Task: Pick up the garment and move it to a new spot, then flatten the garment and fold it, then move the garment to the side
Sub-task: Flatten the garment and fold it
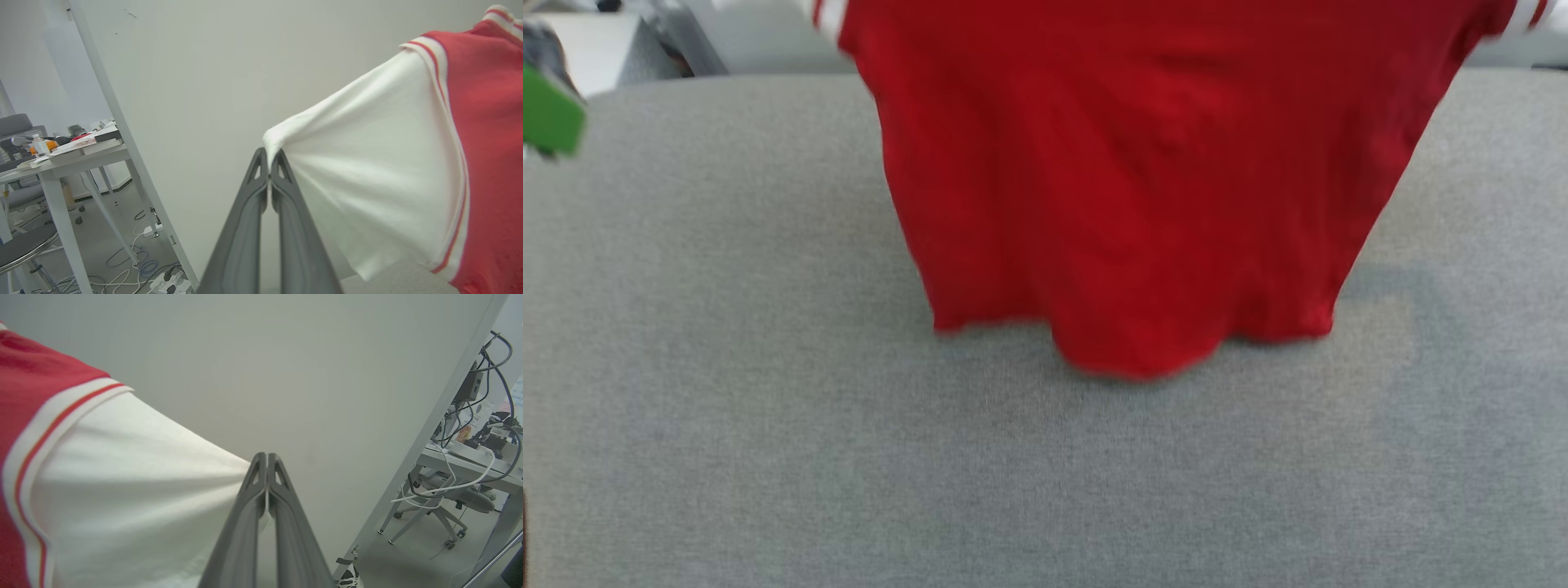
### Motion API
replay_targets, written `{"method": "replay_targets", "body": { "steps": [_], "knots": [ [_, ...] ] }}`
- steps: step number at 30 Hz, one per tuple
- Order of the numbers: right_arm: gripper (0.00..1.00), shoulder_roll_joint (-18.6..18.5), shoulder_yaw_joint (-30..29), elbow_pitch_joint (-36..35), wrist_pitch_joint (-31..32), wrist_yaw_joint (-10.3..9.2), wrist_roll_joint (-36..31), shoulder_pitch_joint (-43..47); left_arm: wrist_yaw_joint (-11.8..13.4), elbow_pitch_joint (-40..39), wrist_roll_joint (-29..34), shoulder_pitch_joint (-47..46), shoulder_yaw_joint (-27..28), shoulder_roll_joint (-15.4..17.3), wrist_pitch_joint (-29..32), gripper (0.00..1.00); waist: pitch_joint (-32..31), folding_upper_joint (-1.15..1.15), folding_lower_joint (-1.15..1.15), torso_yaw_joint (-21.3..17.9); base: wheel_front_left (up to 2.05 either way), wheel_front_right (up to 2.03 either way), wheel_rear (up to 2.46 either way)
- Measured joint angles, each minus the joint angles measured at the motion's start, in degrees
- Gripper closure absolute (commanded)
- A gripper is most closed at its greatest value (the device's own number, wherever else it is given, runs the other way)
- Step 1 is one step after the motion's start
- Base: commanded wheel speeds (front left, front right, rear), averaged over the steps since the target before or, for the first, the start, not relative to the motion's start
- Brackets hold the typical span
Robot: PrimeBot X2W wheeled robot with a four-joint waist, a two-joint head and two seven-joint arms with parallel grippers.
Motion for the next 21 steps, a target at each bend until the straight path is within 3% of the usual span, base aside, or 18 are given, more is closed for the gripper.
{"method": "replay_targets", "body": {
  "steps": [10, 21],
  "knots": [
    [1.00, -0.3, 7.6, 12.0, -4.0, 0.00, -2.1, -24.4, -2.2, 15.5, 1.4, -28.5, -6.6, 0.6, -2.7, 1.00, 11.8, 0.00, 0.01, -0.4, 0.00, 0.00, 0.00],
    [1.00, 2.2, 13.1, 29.8, -12.8, 0.00, -6.0, -48.6, -2.5, 35.7, 5.0, -51.9, -12.7, -3.7, -16.3, 1.00, 23.9, 0.00, 0.02, -0.2, 0.00, 0.00, 0.00]
  ]
}}
